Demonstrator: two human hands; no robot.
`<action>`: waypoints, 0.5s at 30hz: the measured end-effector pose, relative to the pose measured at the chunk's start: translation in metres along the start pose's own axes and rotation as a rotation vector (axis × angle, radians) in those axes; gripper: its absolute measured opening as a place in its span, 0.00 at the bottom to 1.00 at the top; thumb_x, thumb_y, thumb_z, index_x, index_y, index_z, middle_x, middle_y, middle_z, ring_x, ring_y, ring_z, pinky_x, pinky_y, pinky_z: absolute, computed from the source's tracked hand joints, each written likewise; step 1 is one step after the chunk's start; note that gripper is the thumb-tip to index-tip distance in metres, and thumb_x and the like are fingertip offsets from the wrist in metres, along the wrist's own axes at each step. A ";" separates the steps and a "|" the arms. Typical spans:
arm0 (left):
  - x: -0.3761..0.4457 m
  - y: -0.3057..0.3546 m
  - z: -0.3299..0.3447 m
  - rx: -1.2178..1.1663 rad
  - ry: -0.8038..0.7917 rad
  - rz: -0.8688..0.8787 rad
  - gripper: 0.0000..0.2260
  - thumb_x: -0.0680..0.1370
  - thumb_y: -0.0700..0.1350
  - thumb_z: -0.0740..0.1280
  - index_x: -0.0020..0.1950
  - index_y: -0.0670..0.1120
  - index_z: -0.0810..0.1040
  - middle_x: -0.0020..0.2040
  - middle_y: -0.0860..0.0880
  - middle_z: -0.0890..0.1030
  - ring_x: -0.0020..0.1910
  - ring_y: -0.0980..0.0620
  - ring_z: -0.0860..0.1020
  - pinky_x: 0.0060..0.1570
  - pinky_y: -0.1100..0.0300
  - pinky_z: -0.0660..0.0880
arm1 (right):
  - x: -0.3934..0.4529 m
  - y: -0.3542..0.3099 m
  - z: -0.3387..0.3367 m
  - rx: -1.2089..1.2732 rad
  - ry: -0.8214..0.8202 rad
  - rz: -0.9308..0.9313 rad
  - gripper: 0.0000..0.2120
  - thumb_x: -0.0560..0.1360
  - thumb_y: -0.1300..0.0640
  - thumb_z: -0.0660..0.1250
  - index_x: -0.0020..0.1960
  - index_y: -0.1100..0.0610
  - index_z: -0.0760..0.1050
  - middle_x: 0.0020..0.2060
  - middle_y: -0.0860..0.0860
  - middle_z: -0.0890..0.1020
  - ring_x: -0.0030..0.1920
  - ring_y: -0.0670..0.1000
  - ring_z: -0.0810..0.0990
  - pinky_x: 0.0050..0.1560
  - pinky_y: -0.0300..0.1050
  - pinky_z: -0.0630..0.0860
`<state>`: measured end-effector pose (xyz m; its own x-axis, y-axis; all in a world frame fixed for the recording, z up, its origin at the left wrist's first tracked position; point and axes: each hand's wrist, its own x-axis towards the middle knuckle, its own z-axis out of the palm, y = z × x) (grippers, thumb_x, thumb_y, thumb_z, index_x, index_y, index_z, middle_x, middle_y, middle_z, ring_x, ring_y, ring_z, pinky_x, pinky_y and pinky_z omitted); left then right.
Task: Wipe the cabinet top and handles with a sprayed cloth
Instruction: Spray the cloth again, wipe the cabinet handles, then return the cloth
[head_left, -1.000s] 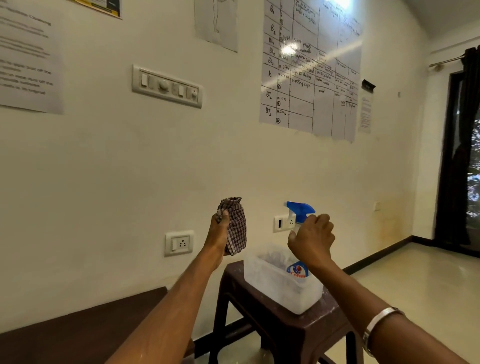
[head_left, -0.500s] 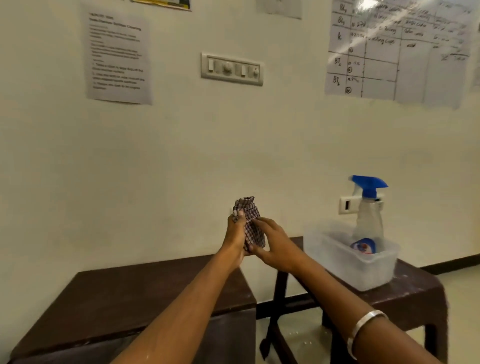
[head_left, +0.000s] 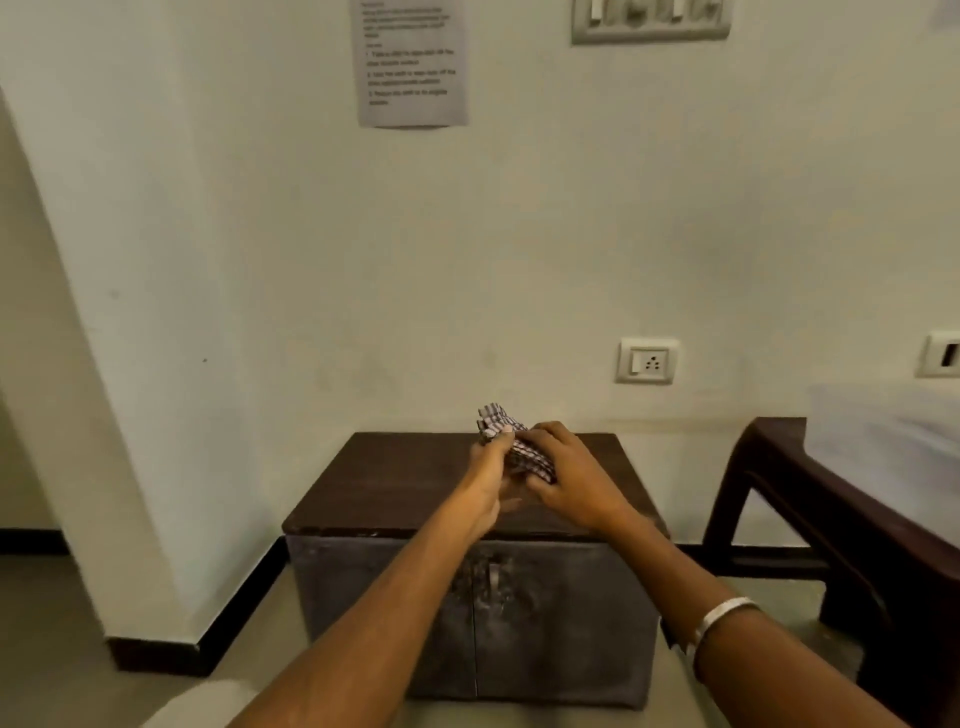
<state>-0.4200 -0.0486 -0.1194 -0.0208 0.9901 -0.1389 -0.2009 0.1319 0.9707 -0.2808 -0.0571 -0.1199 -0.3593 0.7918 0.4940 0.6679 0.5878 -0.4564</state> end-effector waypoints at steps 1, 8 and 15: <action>0.000 -0.006 -0.016 0.035 0.000 0.001 0.27 0.74 0.65 0.63 0.66 0.48 0.69 0.56 0.47 0.82 0.50 0.48 0.82 0.40 0.52 0.78 | 0.001 -0.002 0.012 0.053 -0.007 0.000 0.27 0.70 0.51 0.65 0.69 0.51 0.70 0.61 0.47 0.71 0.59 0.48 0.74 0.61 0.48 0.74; -0.004 -0.071 -0.101 0.133 -0.085 0.076 0.48 0.60 0.59 0.80 0.74 0.54 0.58 0.68 0.52 0.71 0.64 0.49 0.74 0.63 0.48 0.73 | -0.022 0.009 0.082 0.401 -0.193 0.102 0.18 0.66 0.56 0.66 0.56 0.54 0.78 0.48 0.48 0.81 0.46 0.44 0.80 0.48 0.40 0.77; -0.003 -0.163 -0.133 0.404 -0.153 -0.017 0.18 0.67 0.43 0.78 0.54 0.44 0.79 0.49 0.46 0.82 0.44 0.54 0.81 0.42 0.63 0.77 | -0.073 0.061 0.158 0.619 -0.150 0.439 0.16 0.68 0.63 0.74 0.52 0.55 0.73 0.48 0.55 0.80 0.49 0.53 0.81 0.46 0.46 0.81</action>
<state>-0.5174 -0.0792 -0.3030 0.1306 0.9793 -0.1545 0.2004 0.1265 0.9715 -0.3173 -0.0528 -0.3007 -0.2596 0.9619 0.0862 0.2995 0.1650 -0.9397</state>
